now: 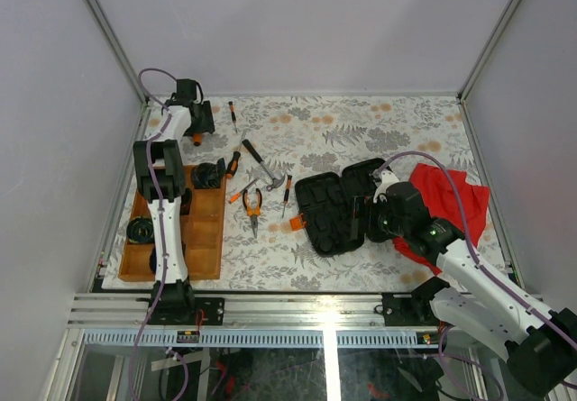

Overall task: Sort the tools into containers
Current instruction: Pick up the screwdriver from the center of the board.

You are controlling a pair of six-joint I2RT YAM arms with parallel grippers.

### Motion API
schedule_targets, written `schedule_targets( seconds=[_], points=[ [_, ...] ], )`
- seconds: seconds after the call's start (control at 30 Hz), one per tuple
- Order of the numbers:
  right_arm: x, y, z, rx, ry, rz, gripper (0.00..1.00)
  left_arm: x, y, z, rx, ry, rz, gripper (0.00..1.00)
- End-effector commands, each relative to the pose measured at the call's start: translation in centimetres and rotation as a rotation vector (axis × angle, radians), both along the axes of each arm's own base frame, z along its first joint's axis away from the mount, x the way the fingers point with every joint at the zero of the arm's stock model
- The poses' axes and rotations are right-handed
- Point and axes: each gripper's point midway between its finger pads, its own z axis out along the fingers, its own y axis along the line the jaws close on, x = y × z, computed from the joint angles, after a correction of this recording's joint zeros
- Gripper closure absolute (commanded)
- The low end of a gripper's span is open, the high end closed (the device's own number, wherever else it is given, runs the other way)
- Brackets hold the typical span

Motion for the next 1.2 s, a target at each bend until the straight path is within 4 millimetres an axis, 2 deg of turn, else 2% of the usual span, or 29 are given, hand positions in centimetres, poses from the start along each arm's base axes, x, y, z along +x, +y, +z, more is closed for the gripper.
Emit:
schedule_targets(
  seconds=[0.0, 0.13, 0.3, 0.5, 0.6, 0.9, 1.07, 1.17],
  points=[
    [0.4, 0.9, 2.0, 0.064, -0.043, 0.018, 0.01, -3.3, -0.5, -1.4, 0.047, 0.121, 0.021, 0.42],
    [0.3, 0.8, 2.1, 0.067, -0.046, 0.015, 0.01, -3.9, -0.3, -1.7, 0.074, 0.144, 0.045, 0.59],
    [0.3, 0.8, 2.3, 0.067, -0.048, 0.015, 0.01, -4.4, -1.2, -1.6, 0.051, 0.151, 0.038, 0.81],
    [0.1, 0.6, 2.5, 0.065, -0.047, 0.01, 0.01, -3.8, -3.4, -0.2, 0.011, 0.118, 0.006, 0.95],
    [0.0, 0.3, 2.5, 0.056, -0.047, 0.002, 0.01, -3.0, -4.0, 1.6, 0.006, 0.069, 0.01, 1.0],
    [0.1, -0.6, 3.1, 0.034, -0.065, -0.039, 0.01, -1.4, -6.6, 9.0, -0.12, -0.099, -0.02, 1.0],
    [0.2, -0.6, 3.3, 0.043, -0.068, -0.049, 0.01, -2.1, -9.3, 12.6, -0.17, -0.154, -0.065, 1.0],
    [0.4, -0.7, 3.4, 0.039, -0.073, -0.065, 0.01, -3.8, -12.1, 13.7, -0.218, -0.155, -0.093, 1.0]
  ],
)
